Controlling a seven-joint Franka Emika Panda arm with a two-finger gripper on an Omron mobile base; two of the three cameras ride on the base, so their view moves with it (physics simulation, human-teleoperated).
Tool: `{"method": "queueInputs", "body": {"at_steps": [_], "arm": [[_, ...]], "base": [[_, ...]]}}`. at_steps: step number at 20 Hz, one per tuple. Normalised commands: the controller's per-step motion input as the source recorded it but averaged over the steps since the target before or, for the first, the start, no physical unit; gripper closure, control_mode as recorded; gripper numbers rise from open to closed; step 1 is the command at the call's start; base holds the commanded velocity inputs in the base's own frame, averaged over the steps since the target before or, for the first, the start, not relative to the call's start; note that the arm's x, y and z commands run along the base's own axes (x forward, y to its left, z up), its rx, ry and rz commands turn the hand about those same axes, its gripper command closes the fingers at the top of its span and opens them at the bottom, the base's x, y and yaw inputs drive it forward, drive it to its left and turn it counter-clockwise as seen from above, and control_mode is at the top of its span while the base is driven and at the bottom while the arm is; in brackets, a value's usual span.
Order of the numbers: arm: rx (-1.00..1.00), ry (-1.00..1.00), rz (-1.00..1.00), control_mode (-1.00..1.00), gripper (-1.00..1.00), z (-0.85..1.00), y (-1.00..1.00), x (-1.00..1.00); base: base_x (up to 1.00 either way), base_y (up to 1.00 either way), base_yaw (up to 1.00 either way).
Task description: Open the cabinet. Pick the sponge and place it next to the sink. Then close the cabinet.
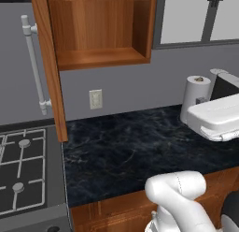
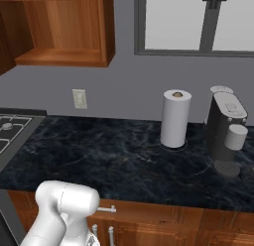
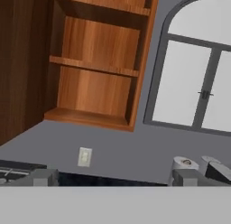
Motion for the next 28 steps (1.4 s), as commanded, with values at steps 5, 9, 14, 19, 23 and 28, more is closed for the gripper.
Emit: {"method": "queueInputs", "body": {"at_steps": [5,9,14,19,23,28], "arm": [[0.0,-0.18,0.0,-1.0,-1.0,0.0,0.3,-0.51],[0.0,-0.13,0.0,-1.0,-1.0,0.0,0.29,-0.41],[0.0,-0.07,0.0,-1.0,-1.0,0.0,0.29,-0.31],[0.0,0.0,-0.02,-1.0,-1.0,0.01,0.19,-0.19],[0.0,0.0,0.0,-1.0,-1.0,0.0,0.11,-0.01],[0.0,0.0,0.0,-1.0,-1.0,0.0,0.33,0.0]], "base": [[0.0,0.0,0.0],[0.0,0.0,0.0],[0.0,0.0,0.0],[0.0,0.0,0.0],[0.0,0.0,0.0],[0.0,0.0,0.0]]}}
